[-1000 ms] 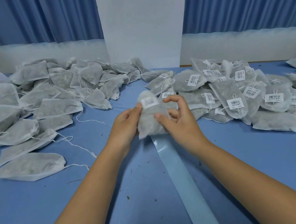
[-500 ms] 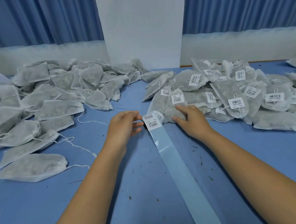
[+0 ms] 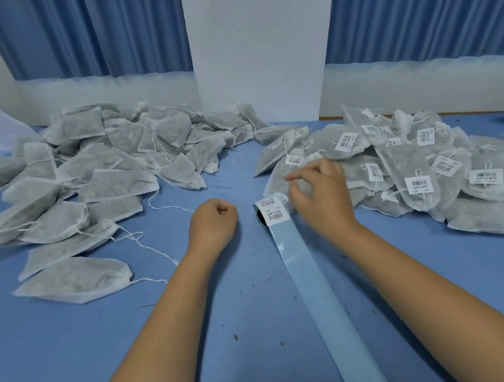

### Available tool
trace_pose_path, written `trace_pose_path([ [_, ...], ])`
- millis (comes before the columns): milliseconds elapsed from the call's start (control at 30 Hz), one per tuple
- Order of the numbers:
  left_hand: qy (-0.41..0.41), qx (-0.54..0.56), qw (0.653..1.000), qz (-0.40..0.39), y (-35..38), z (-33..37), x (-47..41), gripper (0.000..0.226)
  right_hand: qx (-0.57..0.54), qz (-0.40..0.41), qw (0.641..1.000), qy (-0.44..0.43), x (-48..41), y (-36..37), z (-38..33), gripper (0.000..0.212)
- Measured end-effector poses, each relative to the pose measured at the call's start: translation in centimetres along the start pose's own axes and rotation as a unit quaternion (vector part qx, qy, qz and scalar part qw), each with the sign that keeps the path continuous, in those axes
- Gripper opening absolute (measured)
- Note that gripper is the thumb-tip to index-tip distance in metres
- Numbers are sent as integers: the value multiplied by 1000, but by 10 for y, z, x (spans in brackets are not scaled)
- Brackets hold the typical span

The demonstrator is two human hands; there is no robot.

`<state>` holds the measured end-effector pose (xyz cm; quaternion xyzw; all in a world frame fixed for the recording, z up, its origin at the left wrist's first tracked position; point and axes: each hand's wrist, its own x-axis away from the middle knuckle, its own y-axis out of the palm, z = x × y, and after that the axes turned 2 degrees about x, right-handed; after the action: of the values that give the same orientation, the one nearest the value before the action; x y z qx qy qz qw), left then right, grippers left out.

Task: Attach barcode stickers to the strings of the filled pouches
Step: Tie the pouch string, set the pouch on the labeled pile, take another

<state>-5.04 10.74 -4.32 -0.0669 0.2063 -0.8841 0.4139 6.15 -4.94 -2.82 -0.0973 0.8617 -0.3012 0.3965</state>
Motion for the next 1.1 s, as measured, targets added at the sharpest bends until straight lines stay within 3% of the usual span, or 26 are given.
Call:
trace_pose_path([
  [200, -17, 18, 999, 29, -17, -5, -9, 19, 4, -166, 982, -90, -37, 43, -86, 21],
  [300, -42, 55, 997, 44, -30, -9, -14, 24, 37, -272, 958, -84, -49, 80, -114, 23],
  [400, -77, 5, 996, 54, -47, -17, -20, 27, 85, -337, 935, -67, -55, 118, -125, 23],
  [533, -107, -62, 992, 40, -62, -25, -27, 25, 118, -367, 922, -46, -55, 152, -127, 19],
  [767, -102, -95, 989, 54, -68, -28, -35, 27, 115, -345, 930, -58, -50, 168, -126, 8],
  [867, -70, -94, 989, 90, -71, -27, -32, 32, 17, -362, 928, -82, -46, 153, -123, 11],
  [967, 30, -106, 989, 95, -73, -24, -29, 53, -144, -317, 936, -47, -45, 120, -123, 16],
  [1100, 99, -124, 984, 82, -68, -16, -25, 38, -316, -308, 897, 41, -45, 68, -122, 27],
])
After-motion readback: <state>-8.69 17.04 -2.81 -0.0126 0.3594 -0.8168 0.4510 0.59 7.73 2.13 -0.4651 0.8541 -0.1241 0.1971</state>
